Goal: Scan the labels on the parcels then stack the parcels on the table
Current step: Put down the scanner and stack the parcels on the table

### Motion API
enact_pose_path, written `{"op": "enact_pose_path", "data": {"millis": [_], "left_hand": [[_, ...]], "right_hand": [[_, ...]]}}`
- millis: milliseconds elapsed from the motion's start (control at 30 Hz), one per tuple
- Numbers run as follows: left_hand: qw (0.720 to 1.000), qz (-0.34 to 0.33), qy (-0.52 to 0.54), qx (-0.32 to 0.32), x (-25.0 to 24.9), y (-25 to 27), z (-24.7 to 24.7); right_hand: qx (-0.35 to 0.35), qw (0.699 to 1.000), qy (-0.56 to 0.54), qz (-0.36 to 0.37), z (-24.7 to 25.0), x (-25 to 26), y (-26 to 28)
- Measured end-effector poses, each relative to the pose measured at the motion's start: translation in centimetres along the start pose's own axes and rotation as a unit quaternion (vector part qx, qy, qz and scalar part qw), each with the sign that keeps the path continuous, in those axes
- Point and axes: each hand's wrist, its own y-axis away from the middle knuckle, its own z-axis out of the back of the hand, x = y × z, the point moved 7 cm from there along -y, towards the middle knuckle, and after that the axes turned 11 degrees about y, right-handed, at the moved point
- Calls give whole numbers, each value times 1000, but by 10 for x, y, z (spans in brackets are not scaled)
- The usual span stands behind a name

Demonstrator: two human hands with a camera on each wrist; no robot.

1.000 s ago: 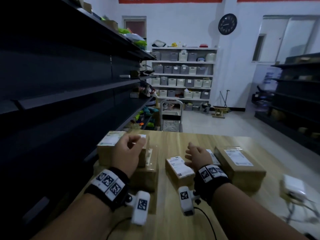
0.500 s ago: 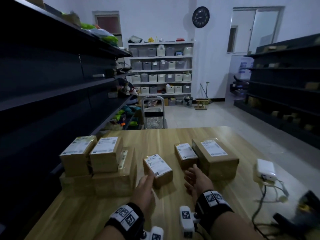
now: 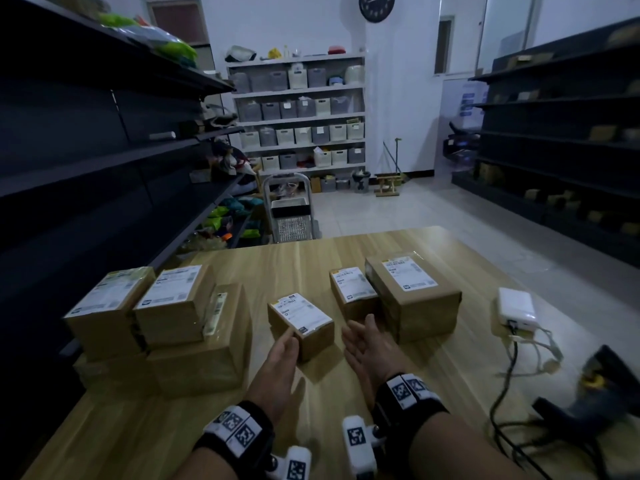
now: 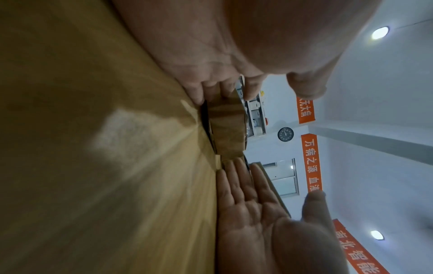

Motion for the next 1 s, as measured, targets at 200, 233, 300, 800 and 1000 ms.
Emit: {"op": "enact_pose_path", "data": {"millis": [200, 233, 300, 800, 1000], "left_hand": [[999, -15, -35, 17, 9, -1, -4], [1000, -11, -18, 10, 18, -9, 2], [1000, -6, 17, -6, 33, -22, 14], [972, 55, 227, -28, 40, -28, 15], [966, 44, 253, -10, 35, -24, 15]], "right_hand": [[8, 1000, -24, 14, 3, -4, -4], [5, 999, -33, 10, 4, -3, -6], [-1, 999, -49, 7, 4, -1, -9], [21, 999, 5, 25, -11, 8, -20], [13, 999, 24, 47, -10, 3, -24]]}}
